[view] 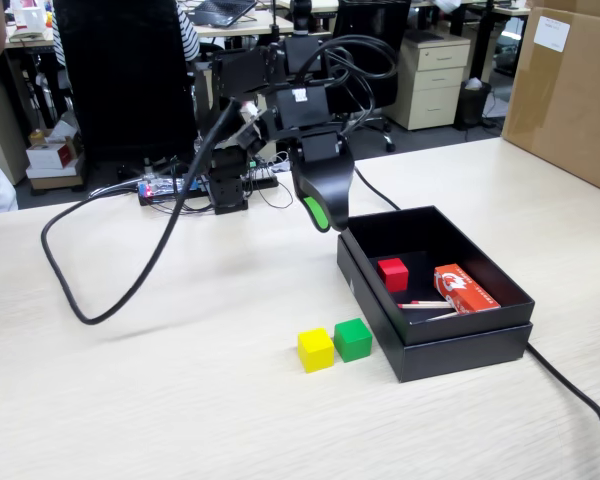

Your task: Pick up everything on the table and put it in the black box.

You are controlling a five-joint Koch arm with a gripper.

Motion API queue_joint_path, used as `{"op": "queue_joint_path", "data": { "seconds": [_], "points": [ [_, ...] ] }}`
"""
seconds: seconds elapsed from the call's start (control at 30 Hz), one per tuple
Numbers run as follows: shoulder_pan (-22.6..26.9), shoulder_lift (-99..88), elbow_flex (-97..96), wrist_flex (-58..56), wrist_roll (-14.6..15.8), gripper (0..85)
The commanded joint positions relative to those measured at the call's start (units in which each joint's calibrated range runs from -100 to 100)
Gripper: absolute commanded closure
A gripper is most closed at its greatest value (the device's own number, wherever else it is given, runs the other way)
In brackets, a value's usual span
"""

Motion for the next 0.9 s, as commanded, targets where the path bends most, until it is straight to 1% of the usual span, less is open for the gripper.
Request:
{"op": "queue_joint_path", "data": {
  "seconds": [0.0,0.03,0.1,0.23,0.47,0.73,0.83,0.87],
  "points": [
    [-0.9,8.2,7.9,0.2,-1.2,40.2],
    [-1.4,15.6,12.9,0.1,-1.6,40.2],
    [-1.9,21.5,17.3,0.1,-2.0,40.3],
    [-2.1,27.5,20.3,0.1,-2.4,40.2],
    [-2.2,32.6,20.6,0.1,-2.4,40.2],
    [-2.7,38.1,22.5,0.2,-3.0,40.7],
    [-2.7,38.9,22.6,0.2,-3.2,45.0],
    [-2.7,39.0,22.6,0.1,-3.2,45.2]
  ]
}}
